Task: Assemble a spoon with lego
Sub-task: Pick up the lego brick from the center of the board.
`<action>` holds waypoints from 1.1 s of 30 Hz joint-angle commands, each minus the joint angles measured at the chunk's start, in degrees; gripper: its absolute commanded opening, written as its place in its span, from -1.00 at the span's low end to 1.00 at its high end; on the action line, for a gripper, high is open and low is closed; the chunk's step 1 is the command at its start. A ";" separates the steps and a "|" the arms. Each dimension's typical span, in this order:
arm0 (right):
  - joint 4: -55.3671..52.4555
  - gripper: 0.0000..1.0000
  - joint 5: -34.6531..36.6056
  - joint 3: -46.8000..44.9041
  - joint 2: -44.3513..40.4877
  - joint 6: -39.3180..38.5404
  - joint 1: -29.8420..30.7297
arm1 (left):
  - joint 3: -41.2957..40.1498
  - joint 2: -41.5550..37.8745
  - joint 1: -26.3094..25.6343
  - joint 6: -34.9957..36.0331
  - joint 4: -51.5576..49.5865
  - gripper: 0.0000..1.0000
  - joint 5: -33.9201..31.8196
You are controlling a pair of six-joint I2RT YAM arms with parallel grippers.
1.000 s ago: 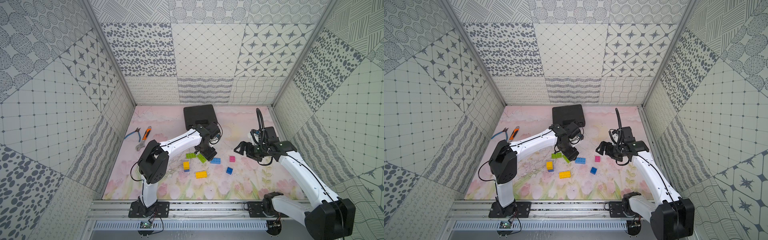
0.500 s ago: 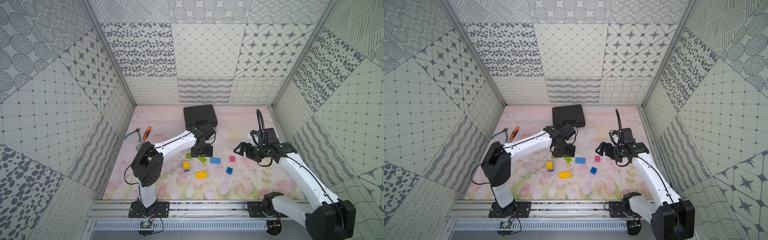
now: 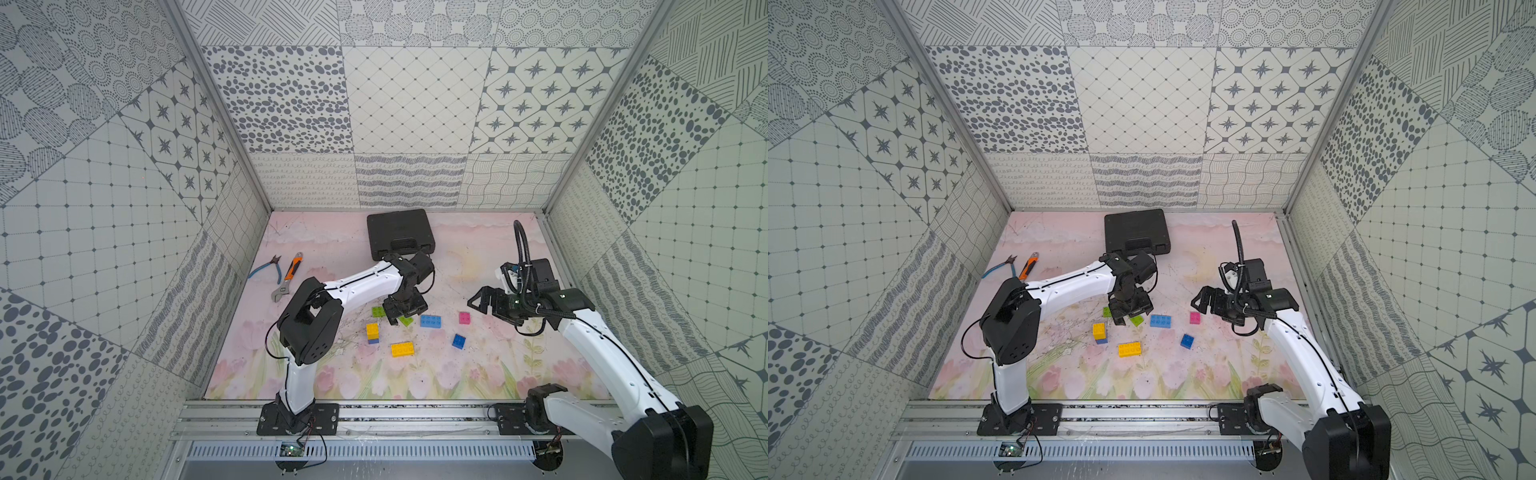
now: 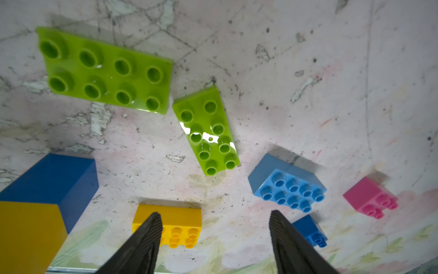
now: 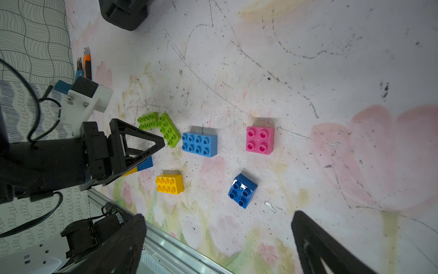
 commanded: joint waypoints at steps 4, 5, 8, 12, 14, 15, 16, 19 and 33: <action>2.54 0.96 -0.73 -2.15 -1.36 -1.33 -0.20 | -1.11 2.27 1.26 -8.87 -0.41 0.39 -1.01; 2.81 0.96 -0.62 -2.40 -1.50 -1.33 -0.27 | -1.14 2.54 1.28 -8.79 0.06 0.38 -0.88; 2.81 0.96 -0.13 -2.67 -1.81 -1.49 -0.24 | -0.60 2.89 1.43 -7.77 0.26 0.35 -3.12; 2.94 0.96 0.12 -2.87 -2.57 -1.51 -0.28 | -1.14 2.84 1.51 -6.83 2.62 0.35 -3.49; 3.15 0.96 -0.36 -2.98 -2.72 -1.50 -0.26 | -1.38 3.01 1.66 -6.86 2.28 0.35 -4.47; 3.15 0.96 -0.40 -3.13 -2.68 -1.55 -0.28 | -1.55 3.17 1.78 -6.77 2.35 0.35 -4.74; 3.16 0.96 -0.47 -3.24 -2.72 -1.59 -0.25 | -1.88 3.28 1.96 -6.72 2.92 0.35 -4.81; 3.56 0.96 -0.87 -3.91 -3.07 -1.29 -0.21 | -2.29 3.96 2.13 -6.22 5.01 0.33 -3.83; 4.47 0.96 -0.96 -4.91 -4.23 -1.02 -0.20 | -1.49 6.09 2.63 -2.79 4.32 0.08 -3.54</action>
